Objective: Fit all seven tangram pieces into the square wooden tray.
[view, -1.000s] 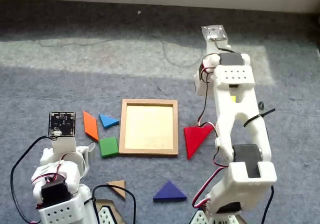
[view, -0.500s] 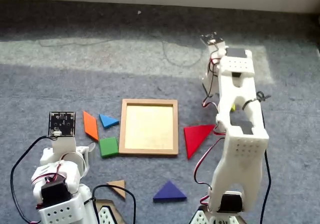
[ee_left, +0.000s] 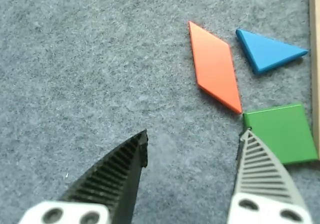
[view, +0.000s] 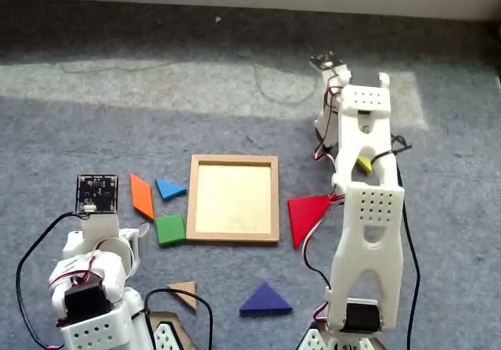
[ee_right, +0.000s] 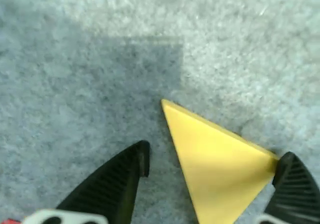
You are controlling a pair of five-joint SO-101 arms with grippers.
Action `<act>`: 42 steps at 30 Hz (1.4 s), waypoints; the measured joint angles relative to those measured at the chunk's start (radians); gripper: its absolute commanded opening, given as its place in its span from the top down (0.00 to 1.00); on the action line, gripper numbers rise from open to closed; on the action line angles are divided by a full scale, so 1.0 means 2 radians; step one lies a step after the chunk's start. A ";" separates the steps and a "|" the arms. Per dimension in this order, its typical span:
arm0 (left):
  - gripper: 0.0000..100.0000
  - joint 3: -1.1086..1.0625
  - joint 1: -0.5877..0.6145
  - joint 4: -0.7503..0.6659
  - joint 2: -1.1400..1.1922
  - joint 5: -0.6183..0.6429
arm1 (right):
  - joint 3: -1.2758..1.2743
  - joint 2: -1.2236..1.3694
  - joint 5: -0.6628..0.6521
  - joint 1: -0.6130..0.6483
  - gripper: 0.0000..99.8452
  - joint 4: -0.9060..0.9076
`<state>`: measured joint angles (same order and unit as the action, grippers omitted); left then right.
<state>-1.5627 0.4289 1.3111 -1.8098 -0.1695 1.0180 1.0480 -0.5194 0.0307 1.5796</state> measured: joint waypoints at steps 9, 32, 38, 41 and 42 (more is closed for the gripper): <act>0.71 0.000 0.000 0.000 0.000 0.000 | 0.081 0.056 -0.001 -0.004 0.71 0.032; 0.71 0.000 0.000 0.000 0.000 0.000 | 0.153 0.067 0.002 -0.014 0.83 0.084; 0.71 0.000 0.000 0.000 0.000 0.000 | 0.079 -0.009 0.020 -0.014 0.83 0.084; 0.71 0.000 0.000 0.000 0.000 0.000 | -0.007 -0.086 0.020 -0.007 0.83 0.084; 0.71 0.000 0.000 0.000 0.000 0.000 | -0.039 -0.114 0.020 0.000 0.83 0.084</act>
<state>-1.5627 0.4289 1.3111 -1.8098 -0.1695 0.9398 0.8209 -0.4795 0.0307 1.7469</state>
